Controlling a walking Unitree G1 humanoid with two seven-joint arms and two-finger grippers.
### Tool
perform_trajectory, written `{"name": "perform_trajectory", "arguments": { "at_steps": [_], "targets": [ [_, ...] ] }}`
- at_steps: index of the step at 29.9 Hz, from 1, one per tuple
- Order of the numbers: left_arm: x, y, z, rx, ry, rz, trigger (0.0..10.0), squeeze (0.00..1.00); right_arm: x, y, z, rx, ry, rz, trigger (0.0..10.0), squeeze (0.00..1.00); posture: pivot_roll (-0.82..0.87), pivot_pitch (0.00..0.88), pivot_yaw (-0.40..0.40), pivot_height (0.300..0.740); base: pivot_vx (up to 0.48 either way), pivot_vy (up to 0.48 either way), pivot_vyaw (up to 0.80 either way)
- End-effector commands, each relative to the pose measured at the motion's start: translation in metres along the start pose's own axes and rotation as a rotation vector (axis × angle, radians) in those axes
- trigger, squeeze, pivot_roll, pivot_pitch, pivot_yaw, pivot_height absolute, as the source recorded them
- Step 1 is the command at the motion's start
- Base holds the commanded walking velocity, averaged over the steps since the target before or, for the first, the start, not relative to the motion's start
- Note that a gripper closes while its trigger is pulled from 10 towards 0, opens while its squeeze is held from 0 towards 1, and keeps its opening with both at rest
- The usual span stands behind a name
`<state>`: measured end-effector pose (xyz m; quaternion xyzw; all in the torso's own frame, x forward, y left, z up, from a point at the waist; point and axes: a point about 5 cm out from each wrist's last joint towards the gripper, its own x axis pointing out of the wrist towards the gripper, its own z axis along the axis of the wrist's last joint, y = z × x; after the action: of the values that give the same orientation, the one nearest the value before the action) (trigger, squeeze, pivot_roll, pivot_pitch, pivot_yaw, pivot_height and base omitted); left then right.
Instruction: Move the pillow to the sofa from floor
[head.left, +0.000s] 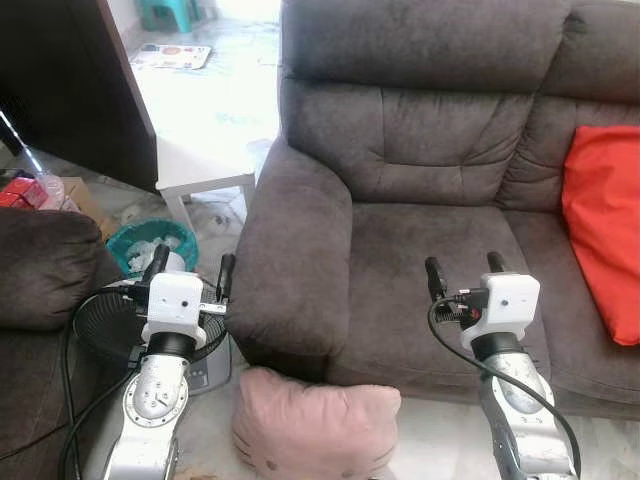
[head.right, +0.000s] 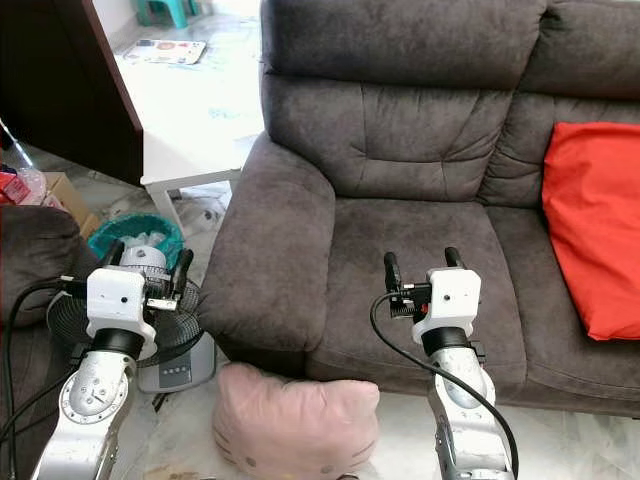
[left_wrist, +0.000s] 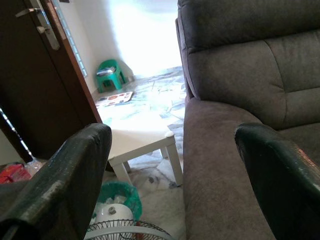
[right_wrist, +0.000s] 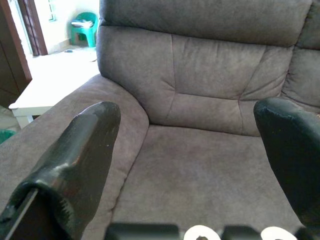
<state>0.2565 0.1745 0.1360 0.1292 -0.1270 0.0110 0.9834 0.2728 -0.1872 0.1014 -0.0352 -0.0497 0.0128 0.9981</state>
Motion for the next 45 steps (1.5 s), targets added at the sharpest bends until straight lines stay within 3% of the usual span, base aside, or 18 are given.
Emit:
{"name": "perform_trajectory", "arguments": {
  "at_steps": [1, 18, 25, 45],
  "targets": [
    [0.0012, -0.0016, -0.0008, -0.003, 0.01, 0.0, 10.0, 0.0, -0.0001, -0.0008, 0.0003, -0.017, 0.006, 0.009, 10.0, 0.0, 0.13, 0.09, -0.046, 0.7, 0.0, 0.0, 0.0],
    [0.0037, -0.0019, -0.0027, -0.001, 0.02, 0.012, 10.0, 0.0, 0.0043, -0.0001, 0.0025, -0.023, 0.017, 0.015, 10.0, 0.0, 0.13, 0.107, -0.05, 0.7, 0.0, 0.0, 0.0],
    [0.0041, -0.0035, -0.0033, -0.006, 0.023, 0.013, 10.0, 0.0, 0.0052, 0.0016, 0.0034, -0.035, 0.014, 0.031, 10.0, 0.0, 0.13, 0.113, -0.053, 0.67, 0.0, 0.0, 0.0],
    [0.005, -0.0046, -0.0034, -0.012, 0.026, 0.014, 10.0, 0.0, 0.0049, 0.0017, 0.0041, -0.048, 0.005, 0.04, 10.0, 0.0, 0.13, 0.121, -0.056, 0.67, 0.0, 0.0, 0.0]
  ]
}}
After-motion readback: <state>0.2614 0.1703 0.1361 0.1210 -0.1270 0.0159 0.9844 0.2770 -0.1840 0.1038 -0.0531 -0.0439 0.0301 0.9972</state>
